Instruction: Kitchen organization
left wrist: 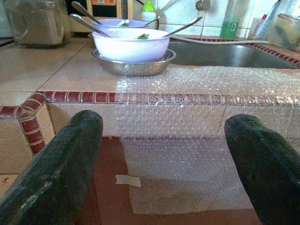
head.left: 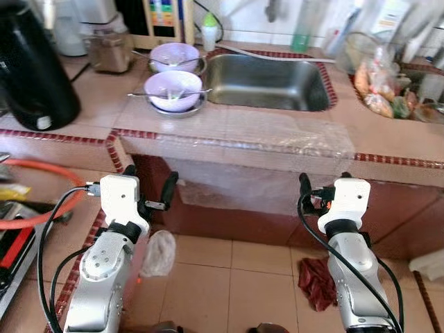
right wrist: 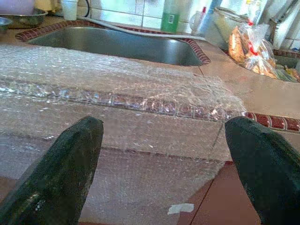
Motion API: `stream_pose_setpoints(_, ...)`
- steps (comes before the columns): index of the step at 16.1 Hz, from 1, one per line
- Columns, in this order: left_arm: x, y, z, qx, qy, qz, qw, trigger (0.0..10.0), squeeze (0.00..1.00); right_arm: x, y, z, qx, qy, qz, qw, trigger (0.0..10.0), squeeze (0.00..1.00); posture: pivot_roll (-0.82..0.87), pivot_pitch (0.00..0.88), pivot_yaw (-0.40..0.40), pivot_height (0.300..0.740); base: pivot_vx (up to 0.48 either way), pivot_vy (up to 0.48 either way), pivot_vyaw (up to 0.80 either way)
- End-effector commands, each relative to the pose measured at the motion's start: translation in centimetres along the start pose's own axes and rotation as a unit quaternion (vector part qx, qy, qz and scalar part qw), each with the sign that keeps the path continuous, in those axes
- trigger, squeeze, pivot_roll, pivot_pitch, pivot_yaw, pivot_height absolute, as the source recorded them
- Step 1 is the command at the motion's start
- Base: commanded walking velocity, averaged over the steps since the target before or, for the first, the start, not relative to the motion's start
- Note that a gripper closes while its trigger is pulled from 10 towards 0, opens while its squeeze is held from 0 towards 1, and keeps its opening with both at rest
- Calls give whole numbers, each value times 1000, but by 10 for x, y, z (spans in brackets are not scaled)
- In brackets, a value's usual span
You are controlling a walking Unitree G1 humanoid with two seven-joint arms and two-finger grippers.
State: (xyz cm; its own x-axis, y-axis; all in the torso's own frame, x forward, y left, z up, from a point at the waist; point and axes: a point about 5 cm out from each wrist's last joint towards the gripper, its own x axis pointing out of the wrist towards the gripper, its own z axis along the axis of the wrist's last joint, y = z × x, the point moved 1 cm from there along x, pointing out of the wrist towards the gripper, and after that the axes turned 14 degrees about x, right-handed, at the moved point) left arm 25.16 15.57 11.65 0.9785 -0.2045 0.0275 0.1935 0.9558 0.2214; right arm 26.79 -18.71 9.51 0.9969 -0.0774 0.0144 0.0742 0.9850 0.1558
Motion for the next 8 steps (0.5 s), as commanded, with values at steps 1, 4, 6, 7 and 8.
stream_pose_setpoints(1, 1, -5, 6, -6, -10, -15, 1000, 10000, 0, 0, -1, 5, -4, -9, 2, 1000, 10000, 0, -22, 2, 11, 740, 0, 0, 0)
stream_pose_setpoints(4, 2, -6, 8, -8, -12, -21, 1000, 10000, 0, 0, 0, 5, -6, -9, 7, 1000, 10000, 0, -25, 0, 8, 740, 258, 0, 0)
stream_pose_setpoints(6, 2, -6, 8, -9, -11, -24, 1000, 10000, 0, 1, 1, 6, -7, -11, 10, 1000, 10000, 0, -26, 0, 8, 740, 262, 0, 0)
stream_pose_setpoints(7, 2, -7, 8, -9, -12, -25, 1000, 10000, 0, 1, 2, 6, -8, -11, 10, 1000, 10000, 0, -26, 0, 8, 740, 244, 0, 0)
stream_pose_setpoints(8, 3, -7, 9, -8, -14, -28, 999, 10000, 0, 1, 1, 5, -7, -10, 9, 1000, 10000, 0, -25, 0, 7, 740, 259, 0, 0)
